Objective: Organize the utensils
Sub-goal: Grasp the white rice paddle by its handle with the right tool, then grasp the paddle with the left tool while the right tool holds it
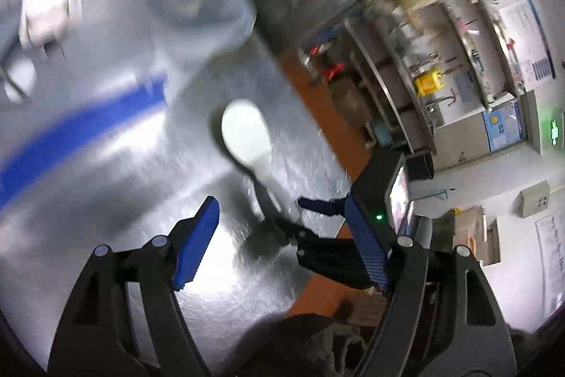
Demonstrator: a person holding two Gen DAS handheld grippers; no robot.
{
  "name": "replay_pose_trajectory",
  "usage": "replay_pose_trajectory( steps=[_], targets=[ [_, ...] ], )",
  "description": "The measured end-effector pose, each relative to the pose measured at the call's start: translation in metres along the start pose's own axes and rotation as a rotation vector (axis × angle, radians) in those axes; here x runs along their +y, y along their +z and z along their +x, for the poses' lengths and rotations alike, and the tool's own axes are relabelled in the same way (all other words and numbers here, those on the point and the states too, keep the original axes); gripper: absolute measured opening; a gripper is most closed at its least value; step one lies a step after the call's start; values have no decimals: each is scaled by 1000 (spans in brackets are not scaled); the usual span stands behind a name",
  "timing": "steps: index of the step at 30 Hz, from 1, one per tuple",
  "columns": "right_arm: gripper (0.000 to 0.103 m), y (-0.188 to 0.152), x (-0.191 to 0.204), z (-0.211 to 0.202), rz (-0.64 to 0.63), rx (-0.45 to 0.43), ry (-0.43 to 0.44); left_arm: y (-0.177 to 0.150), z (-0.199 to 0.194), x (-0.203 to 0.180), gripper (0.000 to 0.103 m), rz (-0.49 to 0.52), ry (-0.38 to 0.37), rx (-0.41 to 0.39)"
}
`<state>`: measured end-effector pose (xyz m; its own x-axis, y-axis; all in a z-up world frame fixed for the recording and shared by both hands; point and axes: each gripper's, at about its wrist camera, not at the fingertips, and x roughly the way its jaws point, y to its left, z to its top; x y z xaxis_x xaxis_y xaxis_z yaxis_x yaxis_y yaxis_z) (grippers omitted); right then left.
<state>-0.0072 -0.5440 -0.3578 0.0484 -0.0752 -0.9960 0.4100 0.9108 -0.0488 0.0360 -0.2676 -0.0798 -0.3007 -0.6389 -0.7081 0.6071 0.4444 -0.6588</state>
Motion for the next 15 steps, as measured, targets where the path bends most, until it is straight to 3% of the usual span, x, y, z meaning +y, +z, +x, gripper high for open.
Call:
replay_pose_trajectory(
  steps=[1, 3, 6, 9, 11, 12, 15],
  targets=[
    [26, -3, -1, -1, -2, -16, 20, -3, 7, 2, 70, -8, 4, 14],
    [25, -6, -1, -2, 1, -9, 39, -3, 27, 12, 70, -47, 17, 37],
    [24, -18, -26, -10, 120, 22, 237, -4, 56, 23, 70, -105, 15, 76],
    [24, -33, -43, -12, 248, 37, 512, -11, 82, 33, 70, -172, -28, 151],
    [24, -42, -46, -16, 286, 36, 631, -15, 94, 33, 70, -177, -25, 178],
    [24, -46, -46, -19, 297, 34, 672, -17, 99, 32, 70, -179, -19, 185],
    [24, -57, -35, -28, 284, 37, 668, -22, 109, 35, 70, -187, -7, 192]
  ],
)
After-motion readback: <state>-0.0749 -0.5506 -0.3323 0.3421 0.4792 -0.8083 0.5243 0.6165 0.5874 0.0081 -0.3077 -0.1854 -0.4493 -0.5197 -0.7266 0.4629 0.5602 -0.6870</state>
